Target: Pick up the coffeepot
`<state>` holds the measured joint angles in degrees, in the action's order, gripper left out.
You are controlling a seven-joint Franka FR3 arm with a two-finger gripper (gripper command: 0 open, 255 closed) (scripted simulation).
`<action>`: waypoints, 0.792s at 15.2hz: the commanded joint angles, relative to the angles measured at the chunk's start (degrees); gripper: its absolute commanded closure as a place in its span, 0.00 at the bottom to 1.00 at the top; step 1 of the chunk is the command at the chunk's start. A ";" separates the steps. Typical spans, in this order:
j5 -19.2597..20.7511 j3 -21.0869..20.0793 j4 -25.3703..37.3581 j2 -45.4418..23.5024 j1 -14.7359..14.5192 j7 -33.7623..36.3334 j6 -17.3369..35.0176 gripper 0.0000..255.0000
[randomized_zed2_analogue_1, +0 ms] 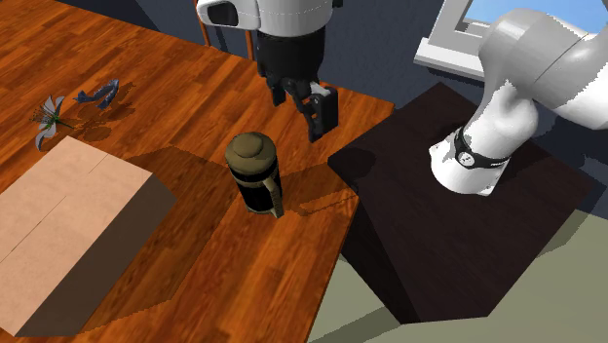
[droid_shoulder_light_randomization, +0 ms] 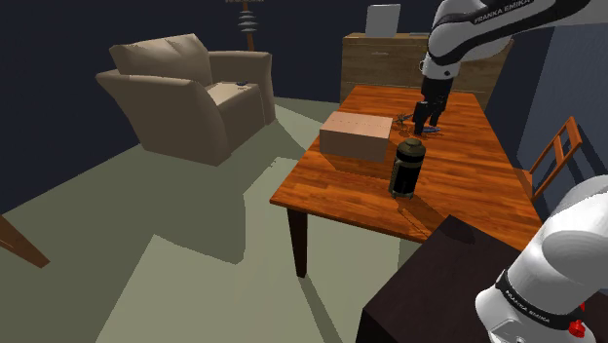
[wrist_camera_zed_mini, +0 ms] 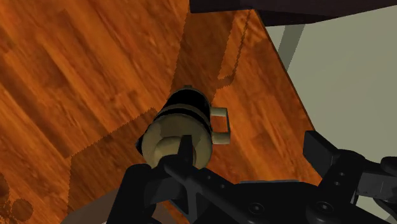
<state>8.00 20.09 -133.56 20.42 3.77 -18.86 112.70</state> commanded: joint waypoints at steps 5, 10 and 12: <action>-4.16 5.32 4.76 -12.15 0.55 -6.84 8.12 0.00; -7.16 6.71 5.62 -17.69 0.98 -9.95 12.60 0.00; -7.63 6.78 4.85 -18.56 0.99 -10.31 14.14 0.00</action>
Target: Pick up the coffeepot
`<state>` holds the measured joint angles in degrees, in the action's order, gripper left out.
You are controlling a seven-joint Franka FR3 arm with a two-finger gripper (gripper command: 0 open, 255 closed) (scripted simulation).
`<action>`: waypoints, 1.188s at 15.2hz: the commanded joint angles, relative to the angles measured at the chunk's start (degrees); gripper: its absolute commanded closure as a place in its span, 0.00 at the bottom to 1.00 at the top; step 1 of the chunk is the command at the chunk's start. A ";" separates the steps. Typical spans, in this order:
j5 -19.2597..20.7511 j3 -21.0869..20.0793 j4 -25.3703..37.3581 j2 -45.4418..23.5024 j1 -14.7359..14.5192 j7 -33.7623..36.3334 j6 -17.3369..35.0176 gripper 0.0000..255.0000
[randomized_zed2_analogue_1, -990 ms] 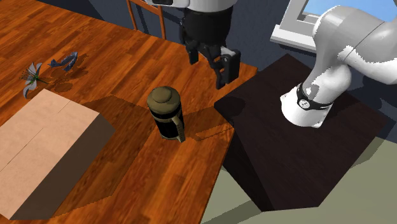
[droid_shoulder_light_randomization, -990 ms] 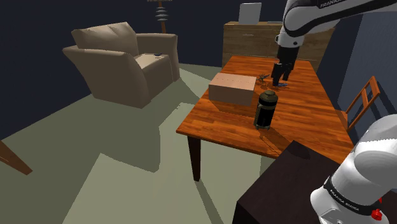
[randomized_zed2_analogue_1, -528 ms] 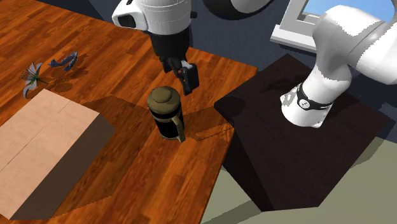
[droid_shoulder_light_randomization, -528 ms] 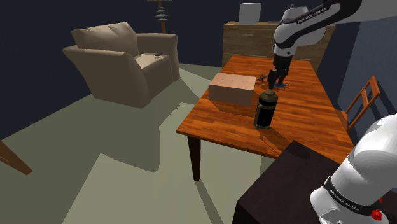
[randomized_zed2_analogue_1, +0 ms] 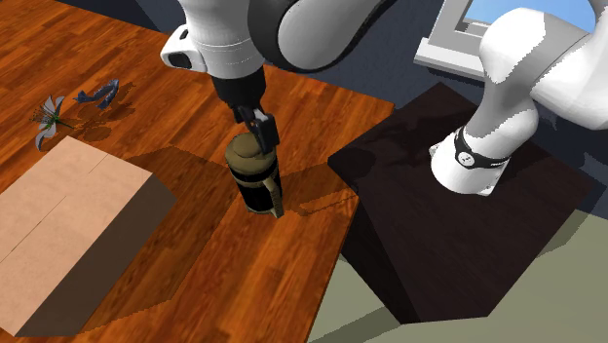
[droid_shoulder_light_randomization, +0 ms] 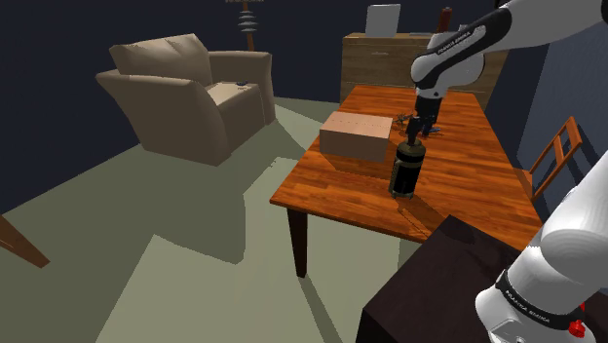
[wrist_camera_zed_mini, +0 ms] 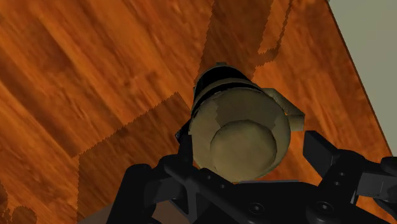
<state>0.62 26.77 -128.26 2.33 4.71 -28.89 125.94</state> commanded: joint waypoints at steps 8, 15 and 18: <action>-0.91 0.13 -1.32 -1.63 0.04 -0.73 2.82 1.00; -0.94 0.16 -1.35 -1.67 0.07 -0.80 2.88 1.00; -0.15 0.09 -0.29 -0.28 0.04 -0.21 0.58 1.00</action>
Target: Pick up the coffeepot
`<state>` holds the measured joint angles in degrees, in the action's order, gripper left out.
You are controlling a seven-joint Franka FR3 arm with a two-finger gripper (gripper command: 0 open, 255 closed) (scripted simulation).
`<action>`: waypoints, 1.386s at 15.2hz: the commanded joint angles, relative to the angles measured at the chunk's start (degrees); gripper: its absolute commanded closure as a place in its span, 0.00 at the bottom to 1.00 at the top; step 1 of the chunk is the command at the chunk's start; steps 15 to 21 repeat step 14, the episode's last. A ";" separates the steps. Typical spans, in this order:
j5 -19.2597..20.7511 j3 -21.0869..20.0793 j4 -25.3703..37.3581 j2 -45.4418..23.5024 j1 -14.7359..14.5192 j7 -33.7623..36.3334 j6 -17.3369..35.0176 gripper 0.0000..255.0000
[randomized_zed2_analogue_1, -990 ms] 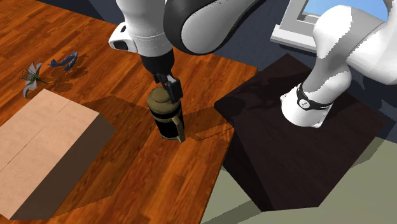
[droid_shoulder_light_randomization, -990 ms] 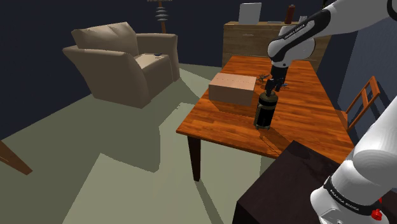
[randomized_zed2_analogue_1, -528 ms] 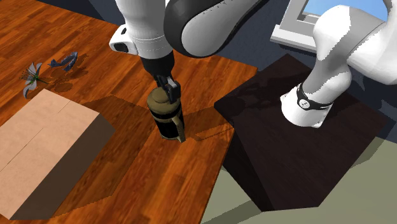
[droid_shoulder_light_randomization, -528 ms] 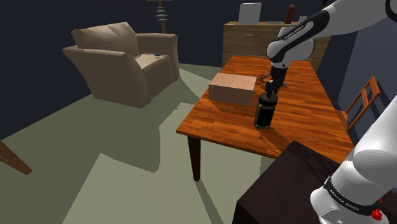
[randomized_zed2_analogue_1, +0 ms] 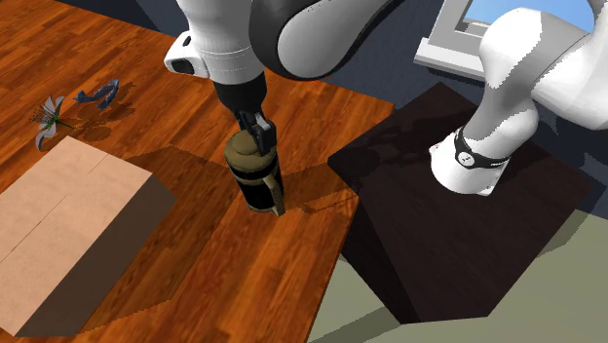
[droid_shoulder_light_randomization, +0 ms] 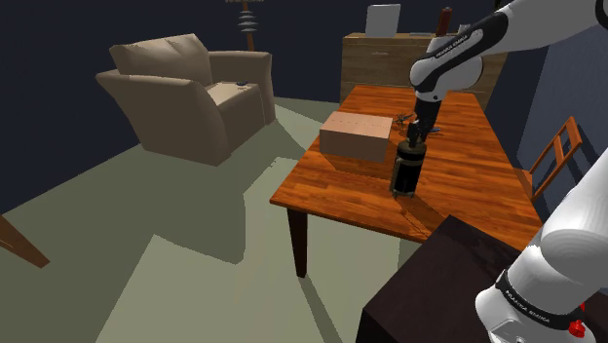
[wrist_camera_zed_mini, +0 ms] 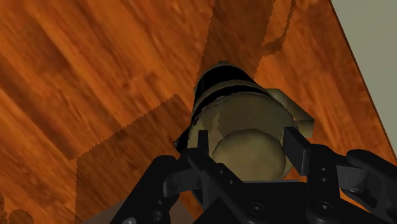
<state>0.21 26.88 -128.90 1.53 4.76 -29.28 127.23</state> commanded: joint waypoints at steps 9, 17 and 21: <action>1.96 -0.41 4.22 3.93 -0.06 1.52 -7.64 1.00; 2.36 -0.58 5.80 4.86 -0.08 1.85 -10.07 1.00; 2.36 -0.58 5.80 4.86 -0.08 1.85 -10.07 1.00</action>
